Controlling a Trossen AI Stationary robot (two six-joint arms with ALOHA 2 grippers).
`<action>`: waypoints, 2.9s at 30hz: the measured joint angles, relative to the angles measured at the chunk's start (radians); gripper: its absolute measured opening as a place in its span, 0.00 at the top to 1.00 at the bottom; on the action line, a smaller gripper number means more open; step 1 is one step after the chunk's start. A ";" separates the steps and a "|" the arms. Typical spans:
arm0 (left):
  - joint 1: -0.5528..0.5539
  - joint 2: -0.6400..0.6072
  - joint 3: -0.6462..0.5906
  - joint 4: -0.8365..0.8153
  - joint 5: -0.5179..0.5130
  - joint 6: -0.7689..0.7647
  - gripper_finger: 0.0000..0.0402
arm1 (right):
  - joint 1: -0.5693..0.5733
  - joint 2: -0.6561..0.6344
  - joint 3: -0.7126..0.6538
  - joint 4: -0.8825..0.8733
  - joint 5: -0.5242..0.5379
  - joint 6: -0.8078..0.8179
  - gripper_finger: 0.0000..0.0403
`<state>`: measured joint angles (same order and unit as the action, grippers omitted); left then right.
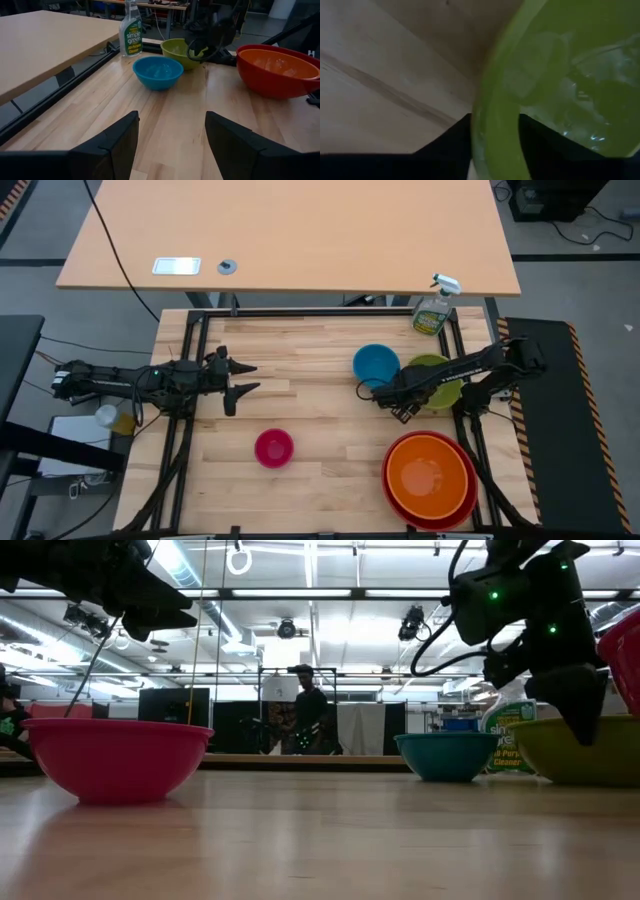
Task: Nest bowls inside each other
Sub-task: Stack the green bowl on top of the orange bowl, then stack the blue bowl on top of the green bowl
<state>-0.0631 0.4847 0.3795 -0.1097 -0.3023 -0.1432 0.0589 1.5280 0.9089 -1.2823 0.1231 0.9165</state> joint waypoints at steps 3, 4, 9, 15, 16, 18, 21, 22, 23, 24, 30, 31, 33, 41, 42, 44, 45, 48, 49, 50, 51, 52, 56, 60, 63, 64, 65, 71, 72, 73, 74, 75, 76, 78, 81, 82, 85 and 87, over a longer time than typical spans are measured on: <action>0.000 0.000 0.000 0.000 0.000 0.000 0.42 | 0.000 0.000 0.000 0.003 -0.019 0.000 0.72; 0.000 0.000 0.000 0.000 0.000 0.000 0.42 | -0.001 0.000 0.000 0.005 -0.031 0.000 0.76; 0.000 0.000 0.000 0.000 -0.001 0.000 0.42 | -0.001 0.000 0.005 -0.004 -0.044 -0.013 0.94; 0.000 0.000 0.000 0.000 -0.001 0.000 0.42 | 0.009 0.001 0.117 -0.118 -0.024 -0.031 0.93; 0.000 0.000 0.000 0.000 -0.002 0.000 0.42 | 0.015 0.001 0.146 -0.151 0.000 -0.033 0.92; 0.000 0.000 0.000 0.000 -0.002 0.003 0.42 | 0.026 0.001 0.212 -0.204 0.030 -0.041 0.91; 0.000 0.000 0.000 0.001 -0.002 0.003 0.42 | 0.055 0.002 0.333 -0.263 0.065 -0.050 0.91; 0.000 0.000 0.000 0.000 -0.002 0.004 0.42 | 0.066 0.002 0.375 -0.273 0.068 -0.039 0.92; 0.000 0.000 0.000 0.000 -0.002 0.003 0.42 | 0.078 0.002 0.418 -0.284 0.067 -0.024 0.92; 0.000 0.000 0.000 0.001 -0.002 0.003 0.42 | 0.093 0.002 0.459 -0.291 0.065 -0.006 0.93; 0.000 0.000 0.000 0.000 -0.002 0.002 0.42 | 0.170 0.008 0.679 -0.289 -0.056 0.122 0.93; 0.000 0.000 0.000 0.000 -0.002 0.000 0.42 | 0.182 0.008 0.701 -0.288 -0.090 0.138 0.92; 0.000 0.000 0.000 0.000 -0.002 -0.001 0.42 | 0.207 0.008 0.735 -0.291 -0.165 0.162 0.92; 0.000 0.000 0.000 -0.014 -0.002 -0.005 0.42 | 0.362 0.007 0.760 -0.255 -0.505 0.337 0.92; 0.000 0.000 0.000 -0.018 -0.002 -0.005 0.42 | 0.383 0.007 0.760 -0.239 -0.524 0.382 0.92; 0.000 0.000 0.000 -0.021 -0.002 -0.004 0.42 | 0.427 0.007 0.760 -0.208 -0.533 0.458 0.92; 0.000 0.000 0.000 -0.020 -0.002 -0.004 0.42 | 0.448 0.007 0.760 -0.190 -0.533 0.491 0.92; 0.000 0.000 0.000 -0.006 -0.002 -0.003 0.42 | 0.504 0.016 0.760 -0.140 -0.517 0.580 0.92; 0.001 0.000 0.000 0.006 -0.003 0.000 0.42 | 0.519 0.023 0.760 -0.124 -0.504 0.603 0.92; 0.003 0.000 0.000 0.028 -0.009 0.006 0.42 | 0.535 0.032 0.760 -0.104 -0.494 0.629 0.92; 0.005 0.000 0.000 0.054 -0.018 0.014 0.42 | 0.548 0.044 0.760 -0.084 -0.492 0.656 0.92; 0.008 0.000 0.000 0.081 -0.018 0.021 0.42 | 0.557 0.057 0.757 -0.066 -0.492 0.677 0.92; 0.016 0.000 0.000 0.151 -0.019 0.026 0.42 | 0.578 0.138 0.753 -0.051 -0.542 0.710 0.92; 0.016 0.000 0.000 0.157 -0.018 0.027 0.42 | 0.581 0.225 0.752 -0.050 -0.560 0.680 0.92; 0.016 0.000 0.000 0.158 -0.018 0.026 0.42 | 0.581 0.286 0.752 -0.050 -0.536 0.644 0.92; 0.016 0.000 0.000 0.158 -0.018 0.026 0.42 | 0.581 0.305 0.752 -0.050 -0.523 0.630 0.92; 0.016 0.000 0.000 0.158 -0.018 0.026 0.42 | 0.581 0.321 0.752 -0.050 -0.505 0.619 0.92; 0.016 0.000 0.000 0.167 -0.018 0.026 0.42 | 0.583 0.402 0.752 -0.024 -0.459 0.539 0.84; 0.016 0.000 0.000 0.167 -0.018 0.027 0.42 | 0.583 0.411 0.752 -0.012 -0.466 0.525 0.81; 0.016 0.000 0.000 0.167 -0.018 0.031 0.42 | 0.584 0.418 0.752 -0.008 -0.477 0.519 0.78; 0.016 0.000 0.000 0.167 -0.018 0.036 0.42 | 0.584 0.419 0.751 -0.008 -0.489 0.517 0.74; 0.016 0.000 0.000 0.167 -0.018 0.040 0.42 | 0.584 0.420 0.751 -0.005 -0.507 0.517 0.71; 0.016 0.000 0.000 0.167 -0.018 0.041 0.42 | 0.584 0.418 0.751 0.000 -0.532 0.525 0.68; 0.016 0.000 0.000 0.167 -0.018 0.042 0.42 | 0.578 0.404 0.752 -0.008 -0.582 0.554 0.61; 0.016 0.000 0.000 0.167 -0.018 0.044 0.42 | 0.567 0.362 0.776 -0.022 -0.622 0.614 0.55; 0.016 0.000 0.000 0.167 -0.018 0.045 0.42 | 0.564 0.344 0.786 -0.032 -0.617 0.639 0.54; 0.016 0.000 0.000 0.167 -0.018 0.046 0.42 | 0.555 0.300 0.825 -0.055 -0.544 0.701 0.53; 0.016 0.000 0.000 0.167 -0.018 0.045 0.42 | 0.551 0.274 0.843 -0.102 -0.447 0.724 0.53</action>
<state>-0.0467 0.4845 0.3794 0.0570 -0.3206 -0.0978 0.6100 1.8019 1.7516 -1.3841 -0.3243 1.6406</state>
